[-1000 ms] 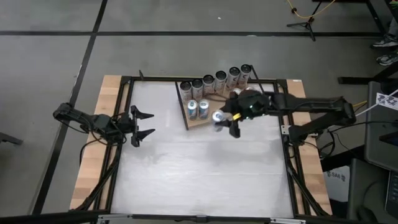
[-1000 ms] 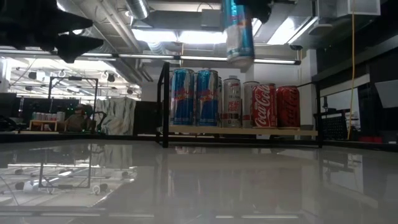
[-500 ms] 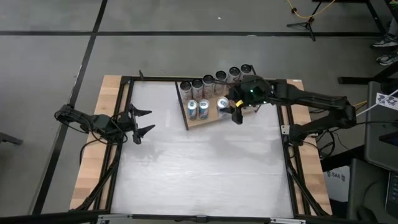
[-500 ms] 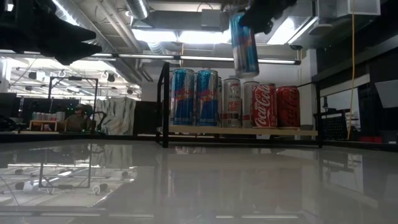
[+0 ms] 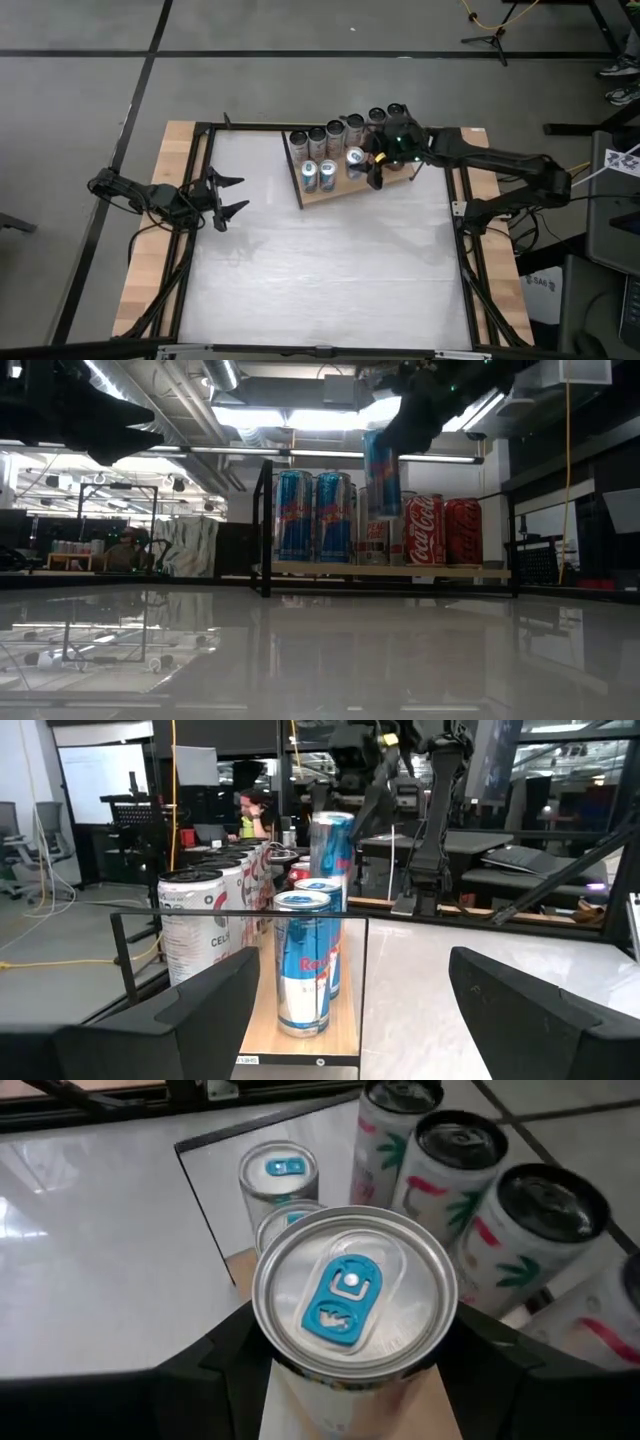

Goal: Place canned beverage on shelf
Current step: Put the blue soda can on the shelf aligned with the other blue soda cans

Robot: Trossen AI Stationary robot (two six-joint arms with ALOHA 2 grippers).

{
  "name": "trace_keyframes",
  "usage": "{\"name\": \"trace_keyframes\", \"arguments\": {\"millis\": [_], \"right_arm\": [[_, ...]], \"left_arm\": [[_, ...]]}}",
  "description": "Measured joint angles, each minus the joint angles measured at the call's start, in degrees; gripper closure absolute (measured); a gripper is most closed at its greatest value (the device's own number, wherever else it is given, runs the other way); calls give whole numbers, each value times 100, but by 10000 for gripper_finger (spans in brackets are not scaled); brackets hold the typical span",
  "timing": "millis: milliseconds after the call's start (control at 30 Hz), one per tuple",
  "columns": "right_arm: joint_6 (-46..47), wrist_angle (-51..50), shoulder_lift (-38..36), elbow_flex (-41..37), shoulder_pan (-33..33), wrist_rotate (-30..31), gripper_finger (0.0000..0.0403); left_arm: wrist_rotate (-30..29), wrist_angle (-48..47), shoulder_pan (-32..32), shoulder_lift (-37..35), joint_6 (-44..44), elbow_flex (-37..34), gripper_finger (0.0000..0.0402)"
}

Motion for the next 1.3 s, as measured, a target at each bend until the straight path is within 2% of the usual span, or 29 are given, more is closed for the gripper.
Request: {"name": "trace_keyframes", "arguments": {"millis": [300, 433, 767, 1100, 1300], "right_arm": [[14, 1646, 4, -1030, 13, -22, 180], [14, 1737, 2, -1257, 11, 137, 180], [18, 2370, 11, -1657, 13, 147, 180], [206, 2707, 461, -1732, 20, 103, 180], [217, 2745, 483, -1727, 20, 103, 180]], "left_arm": [[-160, 0, -2, 0, -151, 0, 80], [-400, 3, 0, 0, -151, 2, 80], [-405, 3, 0, 0, -153, 2, 80], [-387, 0, -1, 1, -170, 4, 80], [-387, -10, -2, 2, -257, 6, 80]]}}
